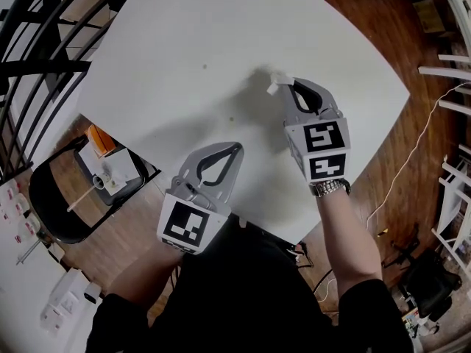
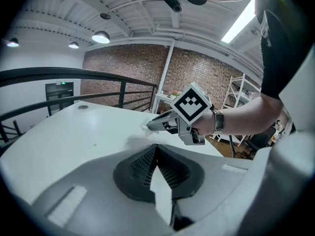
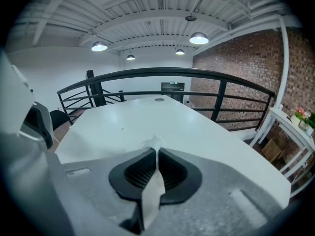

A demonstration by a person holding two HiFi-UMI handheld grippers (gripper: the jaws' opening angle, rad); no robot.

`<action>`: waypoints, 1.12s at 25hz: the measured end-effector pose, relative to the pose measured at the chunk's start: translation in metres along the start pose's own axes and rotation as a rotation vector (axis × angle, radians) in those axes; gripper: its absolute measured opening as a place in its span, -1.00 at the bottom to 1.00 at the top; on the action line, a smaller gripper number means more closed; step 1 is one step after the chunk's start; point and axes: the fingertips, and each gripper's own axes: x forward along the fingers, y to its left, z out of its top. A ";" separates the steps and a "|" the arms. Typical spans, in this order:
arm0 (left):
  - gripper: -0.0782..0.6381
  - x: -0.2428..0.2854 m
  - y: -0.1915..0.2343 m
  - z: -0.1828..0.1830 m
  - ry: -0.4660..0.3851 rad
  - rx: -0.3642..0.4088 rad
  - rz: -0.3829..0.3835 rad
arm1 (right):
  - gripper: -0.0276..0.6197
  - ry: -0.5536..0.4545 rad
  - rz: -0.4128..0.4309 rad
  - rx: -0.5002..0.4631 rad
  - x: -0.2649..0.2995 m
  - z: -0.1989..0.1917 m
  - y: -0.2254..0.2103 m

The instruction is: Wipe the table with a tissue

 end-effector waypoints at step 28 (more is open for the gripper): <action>0.03 -0.051 -0.095 0.041 -0.150 0.229 -0.121 | -0.90 -0.150 0.366 -0.131 -0.173 0.017 0.111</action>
